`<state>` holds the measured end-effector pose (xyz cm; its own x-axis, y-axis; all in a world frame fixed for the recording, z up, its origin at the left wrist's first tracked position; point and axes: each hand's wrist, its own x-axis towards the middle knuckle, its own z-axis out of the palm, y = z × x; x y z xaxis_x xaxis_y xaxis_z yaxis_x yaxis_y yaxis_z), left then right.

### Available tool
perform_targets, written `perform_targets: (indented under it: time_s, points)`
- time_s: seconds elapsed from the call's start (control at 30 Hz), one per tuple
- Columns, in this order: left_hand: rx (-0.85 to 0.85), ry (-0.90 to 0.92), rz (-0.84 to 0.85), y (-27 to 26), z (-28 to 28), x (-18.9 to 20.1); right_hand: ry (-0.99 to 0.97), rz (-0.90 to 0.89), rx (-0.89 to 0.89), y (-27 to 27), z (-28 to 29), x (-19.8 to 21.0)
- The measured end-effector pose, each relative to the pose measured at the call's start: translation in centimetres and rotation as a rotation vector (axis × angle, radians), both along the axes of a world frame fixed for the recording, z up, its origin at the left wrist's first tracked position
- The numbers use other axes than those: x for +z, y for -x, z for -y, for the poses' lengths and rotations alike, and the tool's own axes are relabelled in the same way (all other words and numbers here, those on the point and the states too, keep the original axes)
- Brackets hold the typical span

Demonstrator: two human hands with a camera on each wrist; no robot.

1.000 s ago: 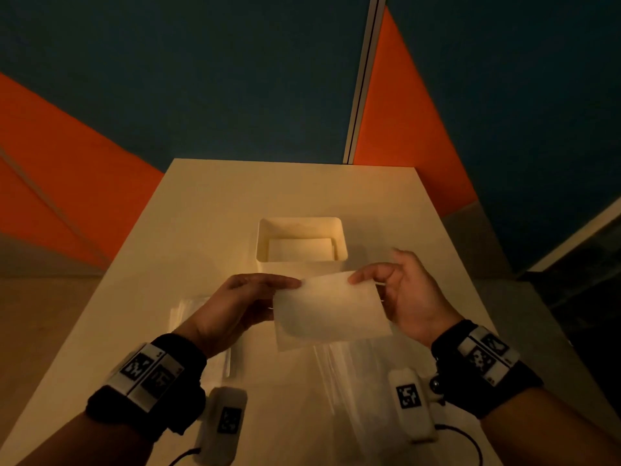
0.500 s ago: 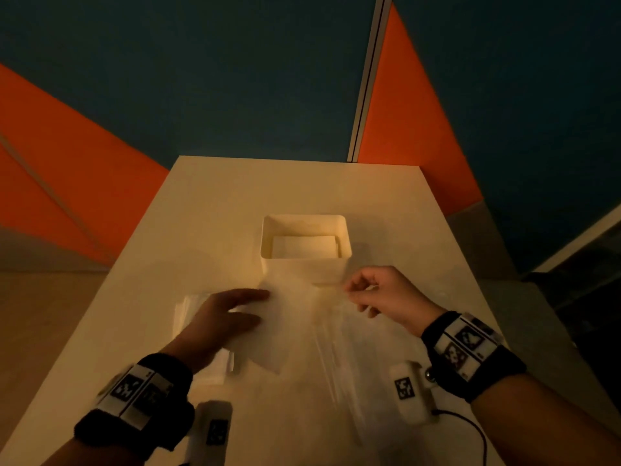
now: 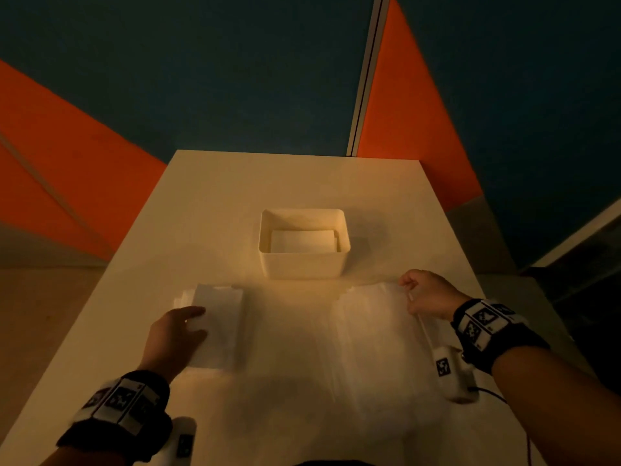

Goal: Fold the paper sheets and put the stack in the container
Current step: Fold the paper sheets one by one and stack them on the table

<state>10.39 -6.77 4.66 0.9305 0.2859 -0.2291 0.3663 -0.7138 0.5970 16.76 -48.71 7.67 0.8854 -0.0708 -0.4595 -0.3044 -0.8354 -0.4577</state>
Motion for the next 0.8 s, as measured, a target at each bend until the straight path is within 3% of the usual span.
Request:
perform_targets:
  time_s: [0.13,0.23,0.47,0.8]
  points:
    - [-0.107,-0.240,-0.057,-0.1,-0.3,-1.0,0.246,-0.109,0.180,-0.6,-0.1,0.1]
    - [-0.069,-0.192,-0.105,-0.3,-0.4,-1.5,0.357,-0.141,0.238,-0.8,-0.2,0.1]
    - [-0.111,-0.145,-0.127,-0.6,0.5,-1.5,0.428,-0.120,0.238,-0.8,0.1,-0.2]
    - [-0.073,-0.153,-0.179,-1.0,0.8,-1.7,0.349,0.017,0.234,-0.7,0.8,0.8]
